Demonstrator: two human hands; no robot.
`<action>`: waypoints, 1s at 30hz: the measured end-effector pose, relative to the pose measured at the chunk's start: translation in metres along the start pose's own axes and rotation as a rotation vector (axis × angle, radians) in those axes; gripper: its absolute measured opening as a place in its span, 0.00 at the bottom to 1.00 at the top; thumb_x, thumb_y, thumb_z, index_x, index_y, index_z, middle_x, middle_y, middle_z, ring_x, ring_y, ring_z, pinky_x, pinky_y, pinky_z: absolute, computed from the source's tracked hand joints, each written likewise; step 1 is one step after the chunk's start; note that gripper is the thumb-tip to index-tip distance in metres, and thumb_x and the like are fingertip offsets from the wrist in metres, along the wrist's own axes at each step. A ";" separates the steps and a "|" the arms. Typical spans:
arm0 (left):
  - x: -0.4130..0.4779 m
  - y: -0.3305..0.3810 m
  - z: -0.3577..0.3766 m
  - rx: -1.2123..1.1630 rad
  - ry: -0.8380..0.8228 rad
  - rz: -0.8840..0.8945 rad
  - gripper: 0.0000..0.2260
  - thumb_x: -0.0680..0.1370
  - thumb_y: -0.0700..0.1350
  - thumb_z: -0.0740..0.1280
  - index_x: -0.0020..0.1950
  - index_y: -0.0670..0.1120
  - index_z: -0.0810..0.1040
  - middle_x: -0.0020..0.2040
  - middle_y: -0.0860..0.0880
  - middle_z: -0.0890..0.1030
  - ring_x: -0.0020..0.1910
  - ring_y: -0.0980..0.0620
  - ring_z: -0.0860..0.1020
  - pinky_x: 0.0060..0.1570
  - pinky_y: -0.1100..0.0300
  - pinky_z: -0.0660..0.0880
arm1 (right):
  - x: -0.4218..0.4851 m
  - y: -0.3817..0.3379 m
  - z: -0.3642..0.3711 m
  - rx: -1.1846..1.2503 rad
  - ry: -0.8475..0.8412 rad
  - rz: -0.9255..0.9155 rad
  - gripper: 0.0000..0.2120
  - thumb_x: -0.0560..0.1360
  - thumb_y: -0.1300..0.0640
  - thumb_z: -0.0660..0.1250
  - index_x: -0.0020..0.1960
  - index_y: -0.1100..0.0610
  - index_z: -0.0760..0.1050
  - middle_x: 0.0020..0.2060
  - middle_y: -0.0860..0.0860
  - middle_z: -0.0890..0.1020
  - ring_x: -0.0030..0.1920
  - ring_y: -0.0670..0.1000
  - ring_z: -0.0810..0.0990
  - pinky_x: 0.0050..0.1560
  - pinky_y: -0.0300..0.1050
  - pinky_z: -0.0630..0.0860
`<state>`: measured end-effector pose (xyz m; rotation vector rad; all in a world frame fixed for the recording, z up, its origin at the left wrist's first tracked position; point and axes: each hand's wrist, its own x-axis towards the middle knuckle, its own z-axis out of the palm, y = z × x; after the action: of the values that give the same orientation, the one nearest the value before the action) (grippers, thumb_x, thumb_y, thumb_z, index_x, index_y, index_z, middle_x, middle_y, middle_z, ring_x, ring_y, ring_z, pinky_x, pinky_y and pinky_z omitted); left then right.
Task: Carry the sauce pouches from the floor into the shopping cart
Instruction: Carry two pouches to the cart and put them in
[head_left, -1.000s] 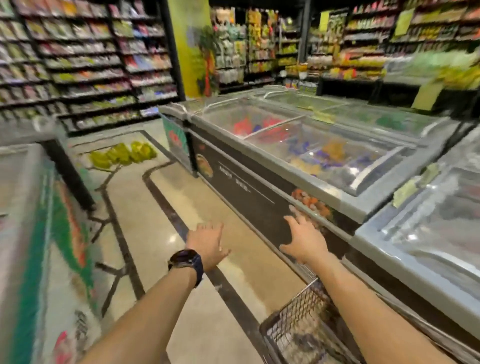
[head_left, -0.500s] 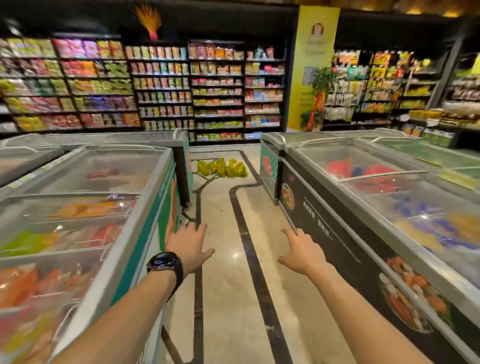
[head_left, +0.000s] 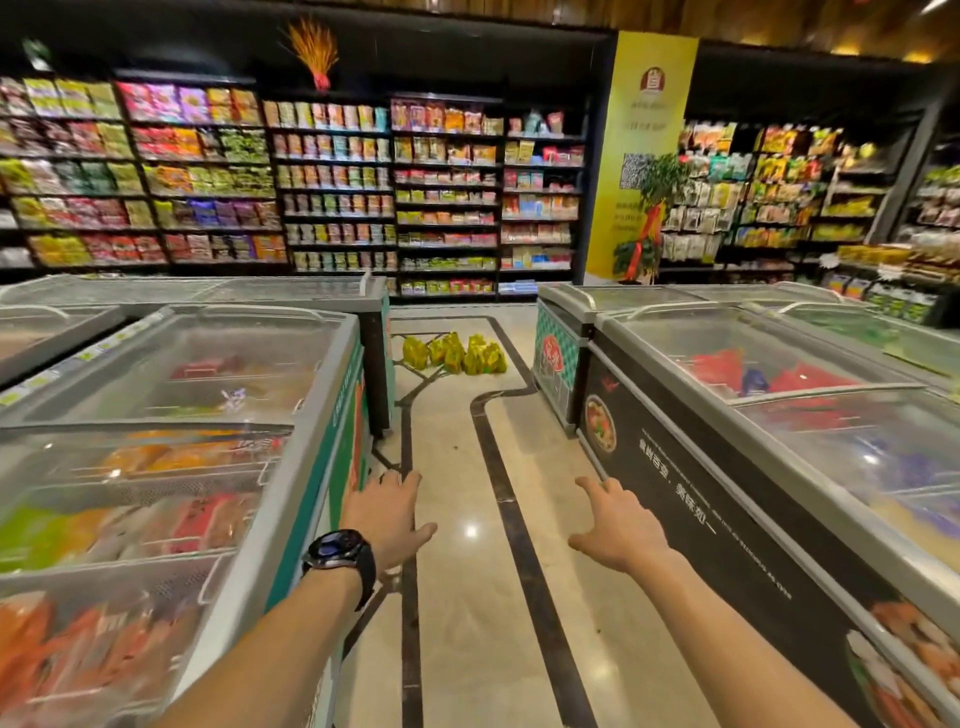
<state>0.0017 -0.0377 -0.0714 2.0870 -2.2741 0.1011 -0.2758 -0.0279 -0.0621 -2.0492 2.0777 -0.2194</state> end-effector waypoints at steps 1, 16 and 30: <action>0.013 -0.005 0.002 0.000 -0.002 -0.004 0.33 0.78 0.64 0.61 0.78 0.51 0.58 0.71 0.46 0.71 0.68 0.46 0.73 0.63 0.50 0.75 | 0.013 -0.001 0.000 0.001 -0.003 0.002 0.38 0.73 0.47 0.70 0.77 0.49 0.56 0.72 0.53 0.66 0.69 0.55 0.69 0.64 0.49 0.72; 0.298 -0.014 0.024 0.100 -0.099 -0.072 0.29 0.78 0.65 0.61 0.73 0.50 0.62 0.65 0.46 0.73 0.62 0.44 0.74 0.56 0.51 0.77 | 0.332 0.013 0.003 0.041 -0.060 -0.081 0.38 0.72 0.45 0.71 0.76 0.48 0.56 0.70 0.54 0.67 0.68 0.57 0.70 0.64 0.55 0.74; 0.596 -0.039 0.078 0.044 -0.119 -0.103 0.31 0.77 0.66 0.60 0.74 0.52 0.62 0.65 0.46 0.73 0.62 0.44 0.75 0.56 0.49 0.78 | 0.638 0.003 0.017 0.019 -0.142 -0.115 0.39 0.71 0.46 0.70 0.76 0.51 0.57 0.68 0.54 0.68 0.66 0.58 0.71 0.62 0.55 0.74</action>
<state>-0.0102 -0.6396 -0.0987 2.2864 -2.2425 0.0233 -0.2797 -0.6648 -0.1099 -2.1093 1.8712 -0.1081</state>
